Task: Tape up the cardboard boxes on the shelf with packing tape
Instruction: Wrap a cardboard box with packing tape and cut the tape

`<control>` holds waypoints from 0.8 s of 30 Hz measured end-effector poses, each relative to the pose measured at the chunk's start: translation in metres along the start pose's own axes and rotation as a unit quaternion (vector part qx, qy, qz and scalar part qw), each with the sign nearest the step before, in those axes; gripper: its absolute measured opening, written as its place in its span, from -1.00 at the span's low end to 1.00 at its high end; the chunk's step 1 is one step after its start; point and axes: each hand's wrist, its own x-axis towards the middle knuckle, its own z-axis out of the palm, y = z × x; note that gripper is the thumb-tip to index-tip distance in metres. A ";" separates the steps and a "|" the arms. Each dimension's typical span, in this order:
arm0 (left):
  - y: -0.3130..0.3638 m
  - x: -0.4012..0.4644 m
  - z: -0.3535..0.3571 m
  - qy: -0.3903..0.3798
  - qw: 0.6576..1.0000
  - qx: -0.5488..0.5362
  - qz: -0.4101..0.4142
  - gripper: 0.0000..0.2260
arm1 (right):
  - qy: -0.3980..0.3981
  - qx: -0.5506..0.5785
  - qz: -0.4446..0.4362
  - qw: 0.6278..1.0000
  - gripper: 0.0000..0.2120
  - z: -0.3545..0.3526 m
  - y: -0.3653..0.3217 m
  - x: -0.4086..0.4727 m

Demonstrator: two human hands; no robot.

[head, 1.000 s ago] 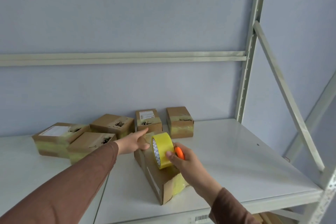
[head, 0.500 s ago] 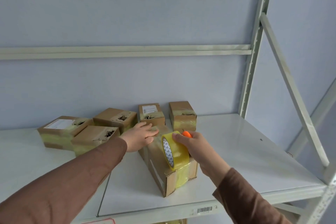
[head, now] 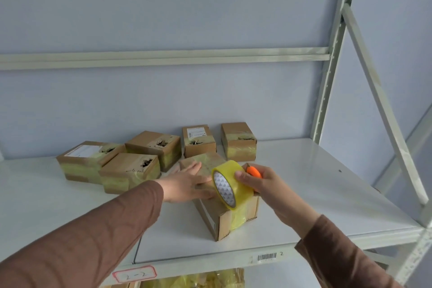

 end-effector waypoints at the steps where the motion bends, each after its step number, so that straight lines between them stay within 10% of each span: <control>1: 0.000 0.000 -0.001 -0.002 1.000 0.003 -0.002 -0.37 | 0.010 -0.008 0.007 1.000 -0.65 -0.002 -0.003 -0.001; 10: 0.046 -0.022 0.019 0.064 0.967 -0.189 0.157 -0.80 | 0.051 0.008 -0.001 0.999 -0.53 0.003 0.003 -0.013; 15: 0.045 -0.021 0.017 0.039 0.989 -0.050 0.134 -0.12 | -0.029 0.028 -0.063 0.997 -0.61 -0.004 0.032 -0.043; 21: 0.041 -0.015 0.040 0.142 0.970 0.026 0.197 -0.45 | -0.002 -0.005 -0.099 0.995 -0.95 0.001 0.023 -0.059; 24: 0.043 -0.016 0.053 0.151 0.972 0.023 0.179 -0.52 | 0.020 -0.008 -0.079 0.997 -0.76 0.001 0.037 -0.084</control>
